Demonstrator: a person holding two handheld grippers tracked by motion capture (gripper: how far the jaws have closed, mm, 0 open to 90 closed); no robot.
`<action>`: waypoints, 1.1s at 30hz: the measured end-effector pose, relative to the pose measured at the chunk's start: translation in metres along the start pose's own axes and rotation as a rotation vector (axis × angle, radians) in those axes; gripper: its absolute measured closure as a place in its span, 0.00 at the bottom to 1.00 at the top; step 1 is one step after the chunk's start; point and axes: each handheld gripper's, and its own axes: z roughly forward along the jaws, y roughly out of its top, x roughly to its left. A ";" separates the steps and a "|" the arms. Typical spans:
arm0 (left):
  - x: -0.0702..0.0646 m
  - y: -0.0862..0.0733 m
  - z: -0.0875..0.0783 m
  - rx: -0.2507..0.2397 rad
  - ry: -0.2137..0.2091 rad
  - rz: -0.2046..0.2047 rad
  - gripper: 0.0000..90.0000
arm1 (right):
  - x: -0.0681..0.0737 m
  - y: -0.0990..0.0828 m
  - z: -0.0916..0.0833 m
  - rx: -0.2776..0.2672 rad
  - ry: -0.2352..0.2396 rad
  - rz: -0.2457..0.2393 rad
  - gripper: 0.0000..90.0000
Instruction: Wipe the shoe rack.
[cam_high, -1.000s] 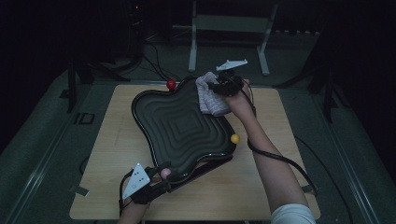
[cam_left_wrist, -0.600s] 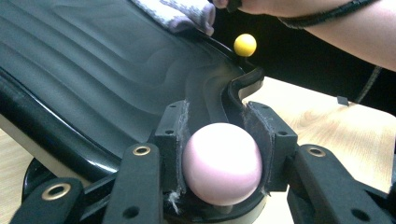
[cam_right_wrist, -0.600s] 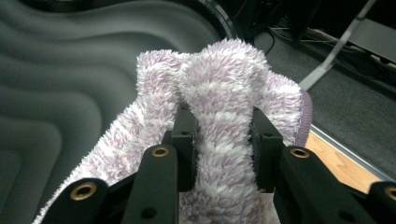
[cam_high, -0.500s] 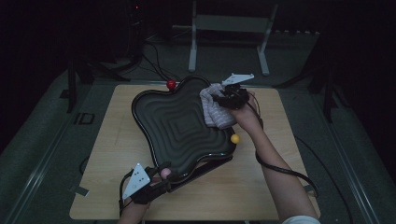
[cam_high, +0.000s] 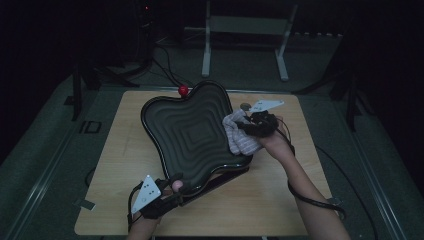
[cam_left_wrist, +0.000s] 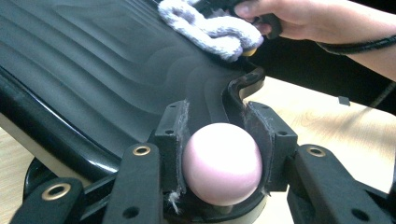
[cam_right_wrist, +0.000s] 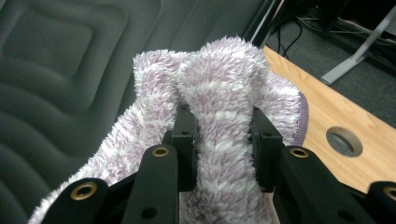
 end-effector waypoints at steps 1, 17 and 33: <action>0.000 0.000 0.000 0.000 0.001 0.000 0.66 | 0.002 -0.004 -0.002 -0.005 -0.002 -0.008 0.77; 0.001 0.000 0.000 -0.002 -0.012 -0.007 0.67 | 0.001 0.043 -0.012 -0.117 0.027 0.044 0.79; 0.002 0.000 -0.001 0.000 -0.018 -0.005 0.67 | -0.001 0.125 0.041 -0.129 -0.012 0.034 0.78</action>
